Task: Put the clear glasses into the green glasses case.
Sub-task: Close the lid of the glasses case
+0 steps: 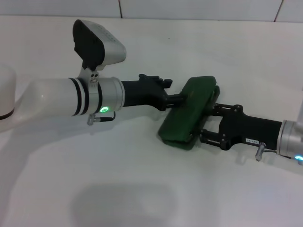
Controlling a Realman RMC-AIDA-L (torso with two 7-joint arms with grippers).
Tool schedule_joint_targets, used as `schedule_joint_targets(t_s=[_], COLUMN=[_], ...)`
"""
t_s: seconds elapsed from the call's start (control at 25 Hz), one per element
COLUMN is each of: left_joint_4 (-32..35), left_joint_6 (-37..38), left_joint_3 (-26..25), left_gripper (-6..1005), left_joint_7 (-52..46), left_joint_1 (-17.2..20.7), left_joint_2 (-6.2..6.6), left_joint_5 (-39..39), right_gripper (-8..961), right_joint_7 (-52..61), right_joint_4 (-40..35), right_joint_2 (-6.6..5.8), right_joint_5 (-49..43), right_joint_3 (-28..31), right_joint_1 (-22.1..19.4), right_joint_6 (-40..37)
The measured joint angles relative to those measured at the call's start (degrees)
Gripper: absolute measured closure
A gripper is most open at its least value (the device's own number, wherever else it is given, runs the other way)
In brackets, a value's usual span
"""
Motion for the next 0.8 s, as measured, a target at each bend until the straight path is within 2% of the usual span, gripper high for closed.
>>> schedule_joint_targets(t_s=[0.24,0.44,0.8], left_joint_4=[-0.2,-0.4,0.0], left_joint_6=[-1.0,-1.1,-2.5], left_joint_3=[-0.6,-2.4,-4.4], left_gripper=[390,390,390], left_joint_7=[0.3,1.5,3.2], left_joint_1=[0.4,0.5,-0.3], left_joint_2=[0.25,0.30,0.15], left_joint_5=[-0.1,-0.3,-2.3], right_gripper=[354,357,363], right_joint_7=[-0.1,-1.7,-3.8], right_joint_4=[-3.6,-5.7,-5.5], right_joint_2=[-0.95,-0.98,-0.26], right_joint_5=[-0.4,-0.6,0.2], right_joint_3=[2.3,4.9,6.0], right_joint_1=[-3.8,-6.8,-6.3], right_joint_6=[-2.5,-2.9,-3.3])
